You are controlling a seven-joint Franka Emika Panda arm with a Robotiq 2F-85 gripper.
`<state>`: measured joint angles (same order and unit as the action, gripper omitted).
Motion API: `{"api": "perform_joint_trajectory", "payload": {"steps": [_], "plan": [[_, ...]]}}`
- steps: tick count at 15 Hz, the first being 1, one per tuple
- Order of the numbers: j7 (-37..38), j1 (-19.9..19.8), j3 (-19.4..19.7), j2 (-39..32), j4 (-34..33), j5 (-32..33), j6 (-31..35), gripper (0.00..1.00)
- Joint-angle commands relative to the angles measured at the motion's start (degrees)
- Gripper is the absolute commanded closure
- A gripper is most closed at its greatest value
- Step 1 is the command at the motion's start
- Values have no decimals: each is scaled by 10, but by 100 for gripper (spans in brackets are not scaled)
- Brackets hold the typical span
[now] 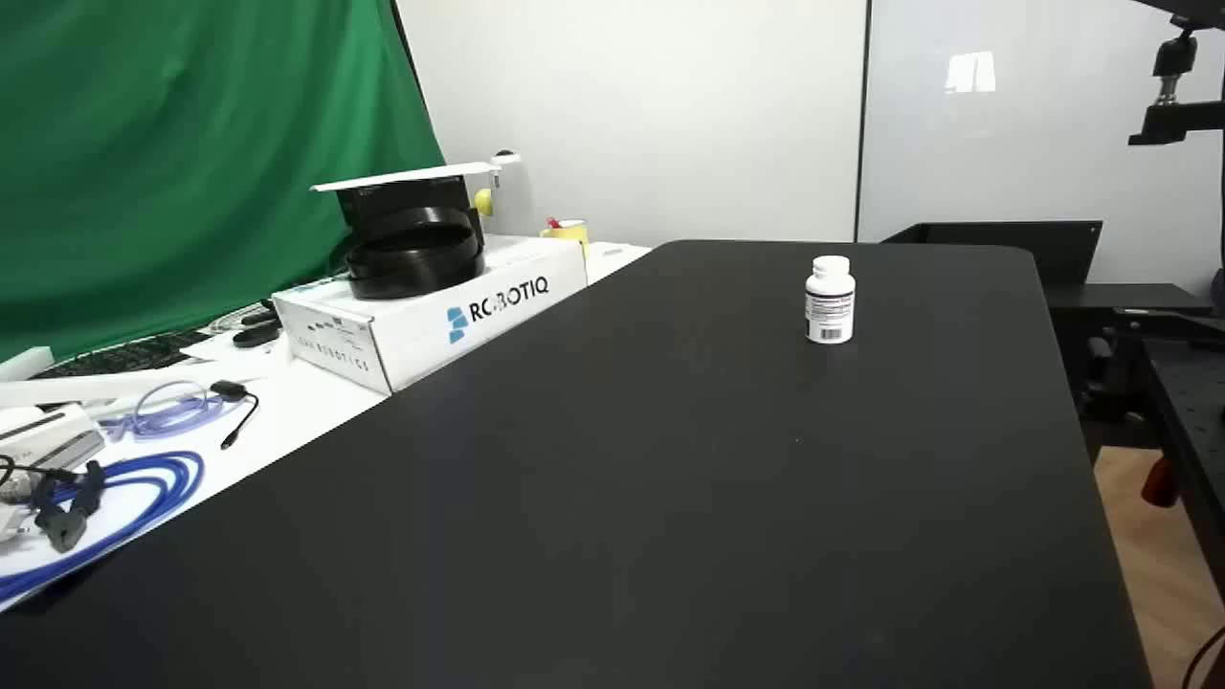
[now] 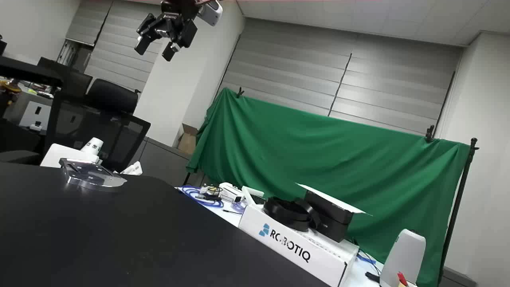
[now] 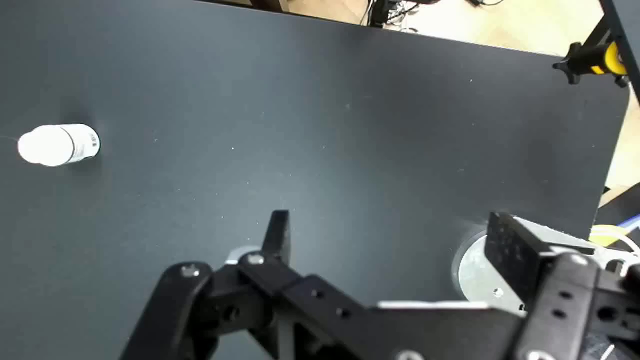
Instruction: Pick up the small bottle and put it on the left side of the table
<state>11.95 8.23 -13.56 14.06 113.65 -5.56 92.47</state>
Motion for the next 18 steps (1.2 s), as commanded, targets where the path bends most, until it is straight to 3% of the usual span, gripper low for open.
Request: {"api": "perform_joint_trajectory", "payload": {"steps": [1, 14, 18], "plan": [[1, 5, 4, -1, -1, 1, 0, 0], [1, 5, 4, -1, -2, 1, 0, 0], [-40, -8, 26, -5, 10, 19, 34, 0]]}}
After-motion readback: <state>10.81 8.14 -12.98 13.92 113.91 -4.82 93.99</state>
